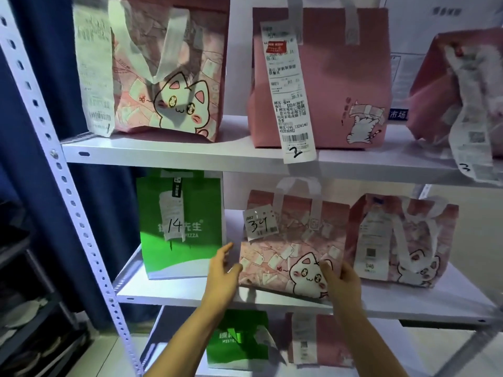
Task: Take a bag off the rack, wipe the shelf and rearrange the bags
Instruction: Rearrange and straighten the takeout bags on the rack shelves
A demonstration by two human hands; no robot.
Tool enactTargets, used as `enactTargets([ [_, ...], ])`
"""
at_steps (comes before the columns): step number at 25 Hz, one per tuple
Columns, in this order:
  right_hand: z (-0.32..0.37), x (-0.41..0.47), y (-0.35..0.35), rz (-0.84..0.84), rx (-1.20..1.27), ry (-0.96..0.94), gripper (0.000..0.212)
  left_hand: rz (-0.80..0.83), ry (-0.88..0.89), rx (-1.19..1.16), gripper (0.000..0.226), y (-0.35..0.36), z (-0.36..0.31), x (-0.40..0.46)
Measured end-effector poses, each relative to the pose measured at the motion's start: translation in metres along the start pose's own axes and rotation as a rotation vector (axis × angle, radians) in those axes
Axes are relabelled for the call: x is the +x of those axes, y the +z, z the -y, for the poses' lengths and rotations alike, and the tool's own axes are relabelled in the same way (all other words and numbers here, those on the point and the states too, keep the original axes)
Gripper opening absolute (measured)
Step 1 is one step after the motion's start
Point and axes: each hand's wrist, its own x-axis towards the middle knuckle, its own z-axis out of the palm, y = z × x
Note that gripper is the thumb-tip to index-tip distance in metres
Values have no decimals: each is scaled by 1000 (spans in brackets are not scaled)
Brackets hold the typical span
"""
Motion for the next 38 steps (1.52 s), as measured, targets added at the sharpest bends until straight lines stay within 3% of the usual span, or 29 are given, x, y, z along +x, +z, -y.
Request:
enactTargets([
  [4, -13, 12, 12, -19, 25, 19, 21, -422, -153, 127, 34, -48, 25, 14],
  [7, -9, 19, 19, -1, 48, 12, 18, -499, -221, 187, 49, -73, 32, 23],
  [19, -2, 39, 16, 90, 93, 10, 25, -353, -203, 254, 62, -90, 40, 39],
  [24, 0, 36, 14, 75, 79, 37, 23, -367, -151, 244, 46, -75, 40, 17],
  [27, 6, 28, 3, 95, 69, -33, 23, -331, -23, 245, 32, -46, 29, -9],
  [30, 11, 13, -21, 68, 86, -115, 22, -229, 101, 231, 20, 1, 4, -40],
  [34, 8, 12, -80, -91, -11, -249, 11, -3, 198, 249, 17, 77, -28, -70],
  [38, -1, 45, -159, -323, -62, -139, 9, 263, 156, 290, 30, 161, -32, -84],
])
